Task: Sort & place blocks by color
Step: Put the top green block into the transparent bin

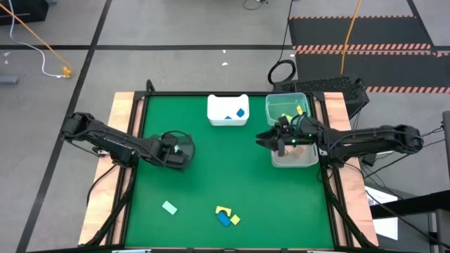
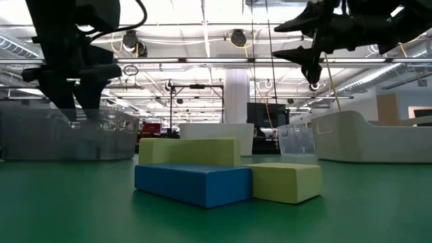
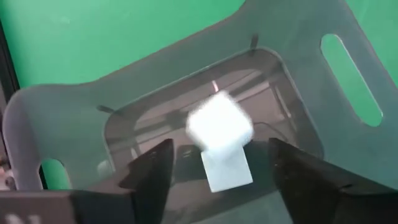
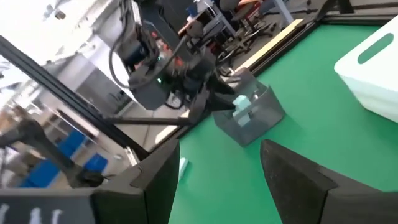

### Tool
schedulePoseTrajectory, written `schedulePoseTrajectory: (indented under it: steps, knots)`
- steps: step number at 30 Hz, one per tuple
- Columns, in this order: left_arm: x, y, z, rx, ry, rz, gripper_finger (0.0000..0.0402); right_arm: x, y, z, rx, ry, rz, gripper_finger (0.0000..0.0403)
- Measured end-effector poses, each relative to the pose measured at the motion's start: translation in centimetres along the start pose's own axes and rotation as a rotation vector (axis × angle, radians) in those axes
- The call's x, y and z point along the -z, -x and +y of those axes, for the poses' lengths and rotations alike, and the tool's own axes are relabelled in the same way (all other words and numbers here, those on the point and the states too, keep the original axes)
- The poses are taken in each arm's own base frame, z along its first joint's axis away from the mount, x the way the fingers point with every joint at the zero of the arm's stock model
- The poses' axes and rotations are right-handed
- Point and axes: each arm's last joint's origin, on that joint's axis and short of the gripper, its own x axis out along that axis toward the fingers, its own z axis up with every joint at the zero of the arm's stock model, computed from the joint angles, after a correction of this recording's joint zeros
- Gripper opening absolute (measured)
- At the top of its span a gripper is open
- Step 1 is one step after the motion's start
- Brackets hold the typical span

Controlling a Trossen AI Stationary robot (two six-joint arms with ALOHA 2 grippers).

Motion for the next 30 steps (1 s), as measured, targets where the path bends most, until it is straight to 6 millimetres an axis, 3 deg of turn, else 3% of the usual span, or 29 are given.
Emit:
schedulePoseTrajectory:
  steps: [7,19,24,30]
  knots:
    - [-0.4,0.7,-0.5,0.031,0.073,-0.001,0.0308,1.6,-0.9,0.6,0.051,0.128,0.028,0.0212]
    - [-2.0,3.1,-1.9,0.127,0.076,-0.092,0.0281,2.3,-3.6,5.0,0.062,0.319,0.076,0.0212]
    - [-2.7,4.1,-3.3,0.259,0.046,-0.123,0.0276,3.6,-5.2,6.3,0.135,0.365,0.102,0.0212]
    - [-2.1,6.1,-5.8,0.524,-0.033,-0.166,0.0275,6.6,-7.2,8.3,0.111,0.359,0.182,0.0212]
